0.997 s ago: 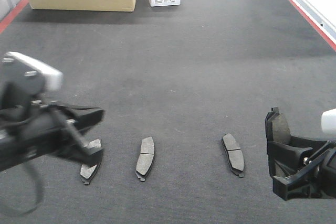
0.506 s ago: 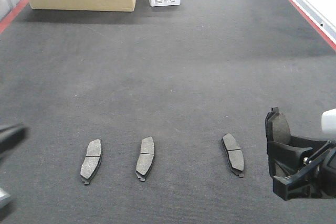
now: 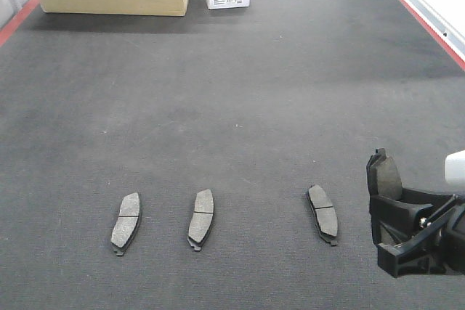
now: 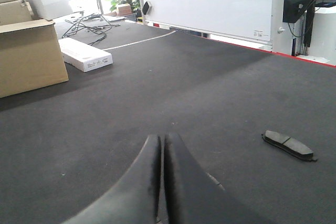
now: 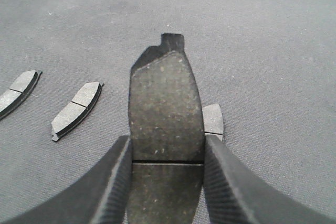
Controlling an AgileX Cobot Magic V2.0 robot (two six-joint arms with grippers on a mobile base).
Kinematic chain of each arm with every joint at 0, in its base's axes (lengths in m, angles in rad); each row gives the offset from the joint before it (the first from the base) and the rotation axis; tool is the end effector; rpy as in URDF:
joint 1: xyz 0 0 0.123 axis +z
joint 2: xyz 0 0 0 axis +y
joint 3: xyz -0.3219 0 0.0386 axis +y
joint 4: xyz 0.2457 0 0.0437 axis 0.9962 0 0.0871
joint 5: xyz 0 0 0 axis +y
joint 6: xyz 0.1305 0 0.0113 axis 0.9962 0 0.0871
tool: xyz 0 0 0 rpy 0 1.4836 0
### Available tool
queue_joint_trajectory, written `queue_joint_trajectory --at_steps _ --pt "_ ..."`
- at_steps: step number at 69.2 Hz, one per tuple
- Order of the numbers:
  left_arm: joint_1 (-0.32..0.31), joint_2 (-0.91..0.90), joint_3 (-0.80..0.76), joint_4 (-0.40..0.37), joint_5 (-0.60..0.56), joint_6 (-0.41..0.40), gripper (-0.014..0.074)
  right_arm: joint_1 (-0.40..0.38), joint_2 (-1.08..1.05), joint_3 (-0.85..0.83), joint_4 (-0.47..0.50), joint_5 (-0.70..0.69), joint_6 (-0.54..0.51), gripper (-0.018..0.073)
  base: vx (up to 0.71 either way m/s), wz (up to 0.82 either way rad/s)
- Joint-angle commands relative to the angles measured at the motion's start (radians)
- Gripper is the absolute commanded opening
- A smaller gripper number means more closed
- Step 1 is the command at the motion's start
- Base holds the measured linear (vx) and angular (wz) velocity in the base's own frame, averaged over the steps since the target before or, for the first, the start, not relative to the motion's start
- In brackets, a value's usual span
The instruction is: Move and align brake pads A on conveyor
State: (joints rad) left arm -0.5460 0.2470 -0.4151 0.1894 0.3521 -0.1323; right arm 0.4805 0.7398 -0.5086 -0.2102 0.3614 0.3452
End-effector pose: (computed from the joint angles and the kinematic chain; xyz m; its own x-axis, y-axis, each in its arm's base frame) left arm 0.0577 -0.0251 0.3113 -0.0564 0.0877 -0.9946 0.4660 0.8833 0.0514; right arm 0.1394 0.0617 0.2922 -0.4786 -0.0834 -0.8741 -0.3365 0.9369 0.0949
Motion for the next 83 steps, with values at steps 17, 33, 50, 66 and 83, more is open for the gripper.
queue_joint_trajectory --at_steps 17,33,50,66,83 --pt "0.001 0.008 -0.022 0.004 -0.067 -0.010 -0.0003 -0.003 -0.003 -0.035 -0.015 -0.084 -0.011 -0.0010 0.00 0.00" --pt "0.001 0.008 -0.022 0.004 -0.067 -0.010 -0.0003 -0.003 -0.003 -0.035 -0.015 -0.084 -0.011 -0.0010 0.00 0.00" --pt "0.001 0.008 -0.022 0.004 -0.067 -0.010 -0.0003 -0.003 -0.003 -0.035 -0.015 -0.088 -0.008 -0.0008 0.00 0.00" --pt "0.001 0.008 -0.022 0.004 -0.067 -0.010 -0.0003 -0.003 0.026 -0.040 0.023 -0.095 0.002 -0.0002 0.00 0.00" --pt "0.001 0.008 -0.022 0.004 -0.067 -0.010 -0.0003 -0.003 0.230 -0.088 0.075 -0.133 0.002 0.0007 0.00 0.00"
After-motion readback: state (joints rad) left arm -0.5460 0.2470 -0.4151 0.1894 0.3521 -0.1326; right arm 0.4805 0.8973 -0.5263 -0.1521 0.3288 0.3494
